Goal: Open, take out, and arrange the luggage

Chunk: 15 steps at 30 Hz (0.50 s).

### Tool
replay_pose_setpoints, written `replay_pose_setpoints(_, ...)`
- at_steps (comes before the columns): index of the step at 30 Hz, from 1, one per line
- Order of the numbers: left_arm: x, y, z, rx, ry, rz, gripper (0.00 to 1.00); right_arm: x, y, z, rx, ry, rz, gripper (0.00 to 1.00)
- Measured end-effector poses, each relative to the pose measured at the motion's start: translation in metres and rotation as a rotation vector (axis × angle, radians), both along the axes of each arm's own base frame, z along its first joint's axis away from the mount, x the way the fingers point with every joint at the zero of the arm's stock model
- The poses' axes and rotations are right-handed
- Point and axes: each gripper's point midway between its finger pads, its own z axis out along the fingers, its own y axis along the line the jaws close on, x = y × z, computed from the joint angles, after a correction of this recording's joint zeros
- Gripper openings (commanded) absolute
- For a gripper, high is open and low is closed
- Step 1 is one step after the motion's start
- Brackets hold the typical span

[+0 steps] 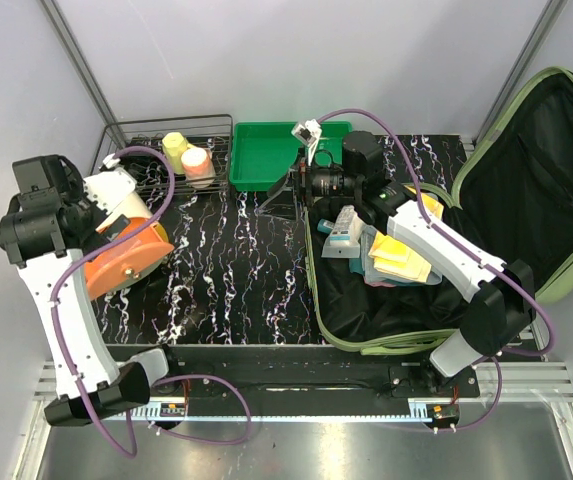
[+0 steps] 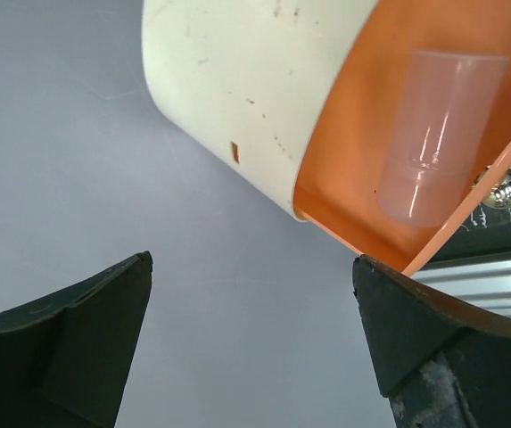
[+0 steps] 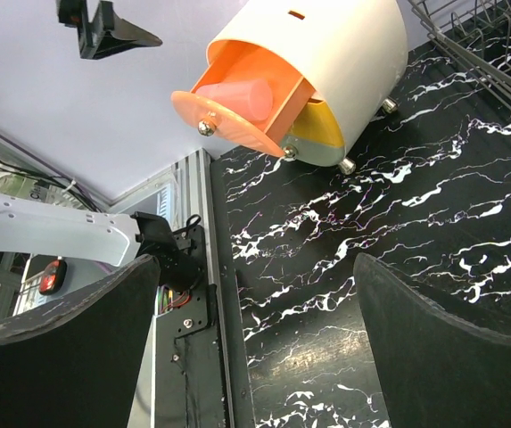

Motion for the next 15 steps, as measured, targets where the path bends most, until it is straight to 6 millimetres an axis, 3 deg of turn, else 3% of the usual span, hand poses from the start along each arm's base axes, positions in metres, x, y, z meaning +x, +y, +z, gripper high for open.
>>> replay_pose_setpoints(4, -0.007, -0.007, 0.017, -0.014, -0.082, 0.011, 0.99, 0.002, -0.002, 0.002, 0.005, -0.006, -0.001, 1.00)
replay_pose_setpoints(10, -0.031, -0.041, 0.039, -0.093, -0.249, -0.051, 0.99, -0.001, -0.002, 0.006, 0.022, -0.011, 0.020, 1.00)
replay_pose_setpoints(13, -0.044, -0.059, 0.031, -0.151, -0.283, -0.078, 0.99, -0.003, -0.001, 0.006, 0.024, -0.004, 0.032, 1.00)
replay_pose_setpoints(15, -0.047, -0.064, 0.014, -0.183, -0.251, -0.077, 0.99, -0.004, -0.001, 0.006, 0.025, 0.000, 0.036, 1.00)
